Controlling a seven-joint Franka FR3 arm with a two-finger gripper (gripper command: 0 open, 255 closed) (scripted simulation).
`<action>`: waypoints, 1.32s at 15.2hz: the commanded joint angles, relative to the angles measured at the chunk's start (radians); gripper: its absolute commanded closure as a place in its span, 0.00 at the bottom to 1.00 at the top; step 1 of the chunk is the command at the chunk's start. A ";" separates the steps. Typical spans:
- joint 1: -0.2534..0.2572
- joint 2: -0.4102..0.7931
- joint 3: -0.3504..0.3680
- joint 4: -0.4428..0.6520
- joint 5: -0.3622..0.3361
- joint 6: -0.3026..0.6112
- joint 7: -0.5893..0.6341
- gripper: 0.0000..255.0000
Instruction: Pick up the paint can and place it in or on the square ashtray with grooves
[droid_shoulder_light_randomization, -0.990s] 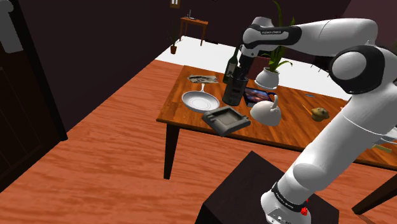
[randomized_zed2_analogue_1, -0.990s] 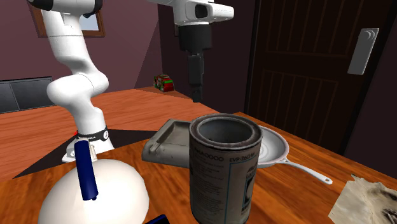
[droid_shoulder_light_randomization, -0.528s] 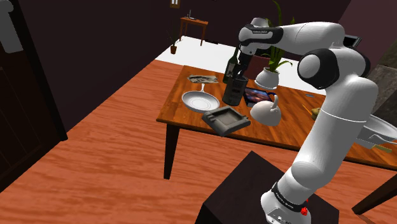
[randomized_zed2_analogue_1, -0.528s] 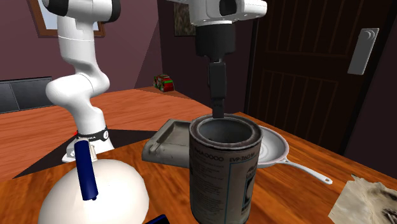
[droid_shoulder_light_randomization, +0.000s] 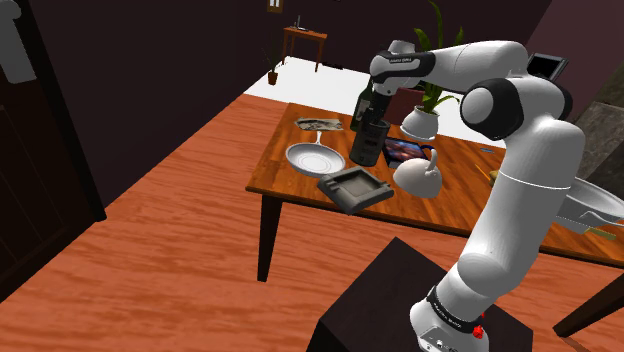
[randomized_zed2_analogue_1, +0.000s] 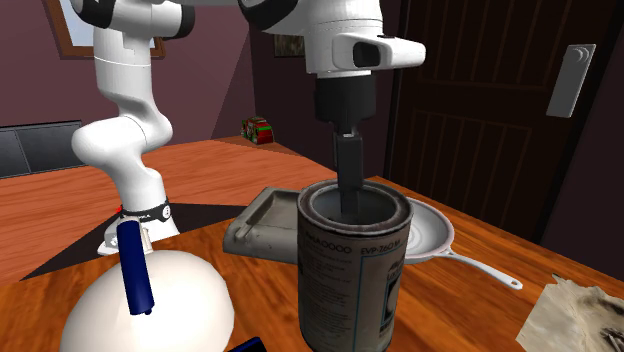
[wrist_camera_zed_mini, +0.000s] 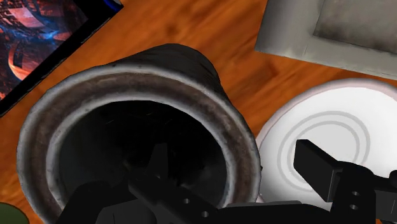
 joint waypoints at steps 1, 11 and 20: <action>0.000 0.002 0.000 -0.004 0.001 0.007 -0.001 0.00; 0.000 0.002 0.000 -0.004 0.001 0.007 -0.001 1.00; -0.002 0.000 -0.001 0.033 -0.001 -0.032 0.001 1.00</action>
